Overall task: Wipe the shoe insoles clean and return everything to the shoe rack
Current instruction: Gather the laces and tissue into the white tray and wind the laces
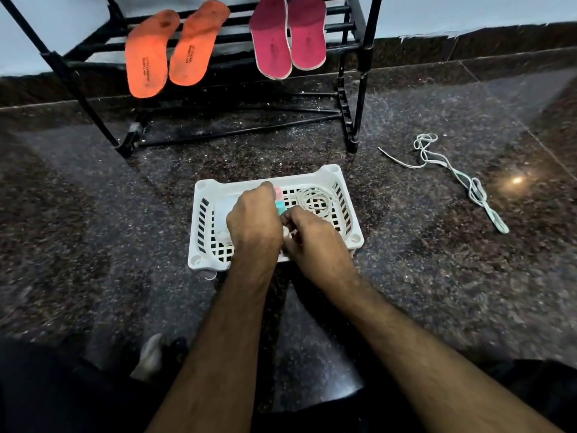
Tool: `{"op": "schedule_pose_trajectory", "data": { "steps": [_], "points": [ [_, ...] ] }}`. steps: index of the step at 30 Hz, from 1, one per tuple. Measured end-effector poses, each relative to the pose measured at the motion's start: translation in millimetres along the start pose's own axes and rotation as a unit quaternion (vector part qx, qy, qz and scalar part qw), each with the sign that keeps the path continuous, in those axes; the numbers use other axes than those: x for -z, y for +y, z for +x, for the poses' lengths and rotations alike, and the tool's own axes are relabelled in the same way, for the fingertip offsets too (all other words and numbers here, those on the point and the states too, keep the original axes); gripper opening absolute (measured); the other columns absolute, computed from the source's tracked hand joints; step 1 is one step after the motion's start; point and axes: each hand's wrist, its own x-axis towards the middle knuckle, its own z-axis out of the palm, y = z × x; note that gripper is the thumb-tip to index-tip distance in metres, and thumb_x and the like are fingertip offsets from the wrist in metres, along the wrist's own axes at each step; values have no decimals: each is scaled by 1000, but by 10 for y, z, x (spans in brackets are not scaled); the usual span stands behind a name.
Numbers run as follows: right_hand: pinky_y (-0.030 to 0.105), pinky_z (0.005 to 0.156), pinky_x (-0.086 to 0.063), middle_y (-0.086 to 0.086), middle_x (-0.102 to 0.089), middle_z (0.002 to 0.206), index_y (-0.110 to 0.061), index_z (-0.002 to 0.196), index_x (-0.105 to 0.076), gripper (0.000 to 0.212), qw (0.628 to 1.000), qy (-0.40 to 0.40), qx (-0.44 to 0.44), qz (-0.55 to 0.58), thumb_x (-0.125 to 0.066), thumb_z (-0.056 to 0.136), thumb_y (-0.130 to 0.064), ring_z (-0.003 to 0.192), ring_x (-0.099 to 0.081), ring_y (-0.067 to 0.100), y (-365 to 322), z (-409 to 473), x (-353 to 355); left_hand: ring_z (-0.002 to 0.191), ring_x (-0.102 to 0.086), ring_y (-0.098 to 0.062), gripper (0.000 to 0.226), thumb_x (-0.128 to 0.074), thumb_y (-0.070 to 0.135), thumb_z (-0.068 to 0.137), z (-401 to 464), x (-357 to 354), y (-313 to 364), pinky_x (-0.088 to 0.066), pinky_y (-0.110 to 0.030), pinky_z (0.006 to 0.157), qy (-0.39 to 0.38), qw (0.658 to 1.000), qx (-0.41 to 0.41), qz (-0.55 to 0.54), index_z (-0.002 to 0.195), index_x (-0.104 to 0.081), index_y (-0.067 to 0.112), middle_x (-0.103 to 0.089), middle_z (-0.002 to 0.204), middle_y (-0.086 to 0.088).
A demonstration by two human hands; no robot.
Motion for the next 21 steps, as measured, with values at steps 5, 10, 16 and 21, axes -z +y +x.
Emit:
{"op": "schedule_pose_trajectory", "data": {
  "steps": [5, 10, 16, 21],
  "points": [
    [33, 75, -48, -9, -60, 104, -27, 112, -52, 40, 1000, 1, -9, 0, -78, 81, -27, 84, -53, 9, 23, 0, 36, 82, -60, -20, 25, -62, 9, 89, -79, 116, -5, -40, -29, 67, 19, 999, 7, -51, 108, -61, 26, -69, 97, 2],
    [36, 80, -53, -9, -60, 106, -28, 112, -54, 35, 997, 62, -35, 7, -75, 83, -31, 83, -58, 11, 90, 13, 334, 93, -62, -21, 21, -63, 14, 93, -277, 198, 132, -51, -37, 72, 41, 996, -51, -60, 111, -63, 25, -68, 101, 3],
    [39, 83, -54, -6, -64, 100, -27, 107, -60, 23, 973, 182, -136, 42, -68, 87, -33, 87, -64, 16, 478, -108, 884, 105, -54, -28, 20, -58, 17, 95, -655, -82, 528, -48, -43, 85, 50, 968, -242, -29, 113, -65, 18, -63, 107, -5],
    [34, 95, -47, 11, -62, 120, -18, 121, -62, 39, 953, 114, -281, -4, -70, 87, -34, 112, -61, 29, 998, -263, 1122, 103, -55, -28, 20, -64, 24, 91, -885, -479, 936, -48, -44, 91, 10, 941, -338, -17, 109, -66, 15, -62, 105, -6]
  ]
}}
